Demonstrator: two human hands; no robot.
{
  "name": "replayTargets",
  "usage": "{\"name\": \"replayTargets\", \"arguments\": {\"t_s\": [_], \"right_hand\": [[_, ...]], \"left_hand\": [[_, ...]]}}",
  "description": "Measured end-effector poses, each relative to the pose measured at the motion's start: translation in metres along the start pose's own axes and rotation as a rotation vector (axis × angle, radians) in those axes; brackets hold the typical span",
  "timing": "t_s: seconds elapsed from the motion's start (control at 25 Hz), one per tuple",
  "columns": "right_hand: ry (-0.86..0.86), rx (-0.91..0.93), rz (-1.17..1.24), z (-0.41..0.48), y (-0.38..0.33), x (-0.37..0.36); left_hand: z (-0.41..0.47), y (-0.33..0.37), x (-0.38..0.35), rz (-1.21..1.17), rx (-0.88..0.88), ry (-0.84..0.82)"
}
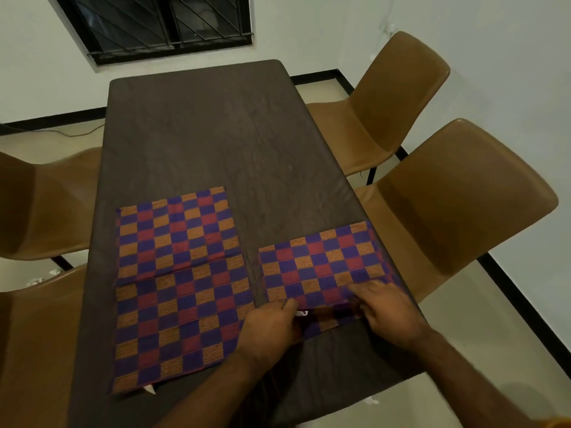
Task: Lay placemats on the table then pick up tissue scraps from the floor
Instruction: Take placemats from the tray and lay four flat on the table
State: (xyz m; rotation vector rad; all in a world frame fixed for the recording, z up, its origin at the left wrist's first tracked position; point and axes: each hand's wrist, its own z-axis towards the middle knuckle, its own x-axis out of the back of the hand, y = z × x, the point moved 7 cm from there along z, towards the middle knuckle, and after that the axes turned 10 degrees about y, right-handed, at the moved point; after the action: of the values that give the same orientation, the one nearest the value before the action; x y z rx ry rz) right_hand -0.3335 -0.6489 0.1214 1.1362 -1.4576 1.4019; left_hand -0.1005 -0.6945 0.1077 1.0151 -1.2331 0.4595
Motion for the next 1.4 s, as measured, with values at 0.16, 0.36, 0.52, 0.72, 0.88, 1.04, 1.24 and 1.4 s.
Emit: {"name": "replayTargets", "arguments": {"t_s": [0.16,0.36,0.52,0.72,0.88,1.04,1.24,1.4], "right_hand": [[-0.071,-0.091,-0.155,0.029,0.023,0.045],[-0.040,-0.221,-0.337,0.119,0.014,0.097],[0.185,-0.284,-0.168,0.205,-0.006,0.144],[0.633,-0.336,0.290,0.270,-0.017,0.225],[0.914,-0.269,0.488,0.304,-0.039,0.298],[1.099,-0.133,0.716,0.303,-0.050,0.343],[1.141,-0.114,0.681,0.263,-0.032,0.295],[0.866,-0.257,0.580,0.228,0.011,0.190]], "left_hand": [[0.028,-0.017,0.033,-0.059,0.102,0.036],[0.099,-0.049,0.084,-0.266,0.348,0.201],[0.177,-0.096,0.128,-0.560,0.586,0.353],[0.248,-0.122,0.221,-0.619,0.537,0.618],[0.273,-0.102,0.313,-0.618,0.344,0.840],[0.267,-0.069,0.378,-0.595,0.101,1.016],[0.227,-0.056,0.344,-0.534,-0.029,0.965],[0.177,-0.063,0.239,-0.491,0.007,0.795]]}}
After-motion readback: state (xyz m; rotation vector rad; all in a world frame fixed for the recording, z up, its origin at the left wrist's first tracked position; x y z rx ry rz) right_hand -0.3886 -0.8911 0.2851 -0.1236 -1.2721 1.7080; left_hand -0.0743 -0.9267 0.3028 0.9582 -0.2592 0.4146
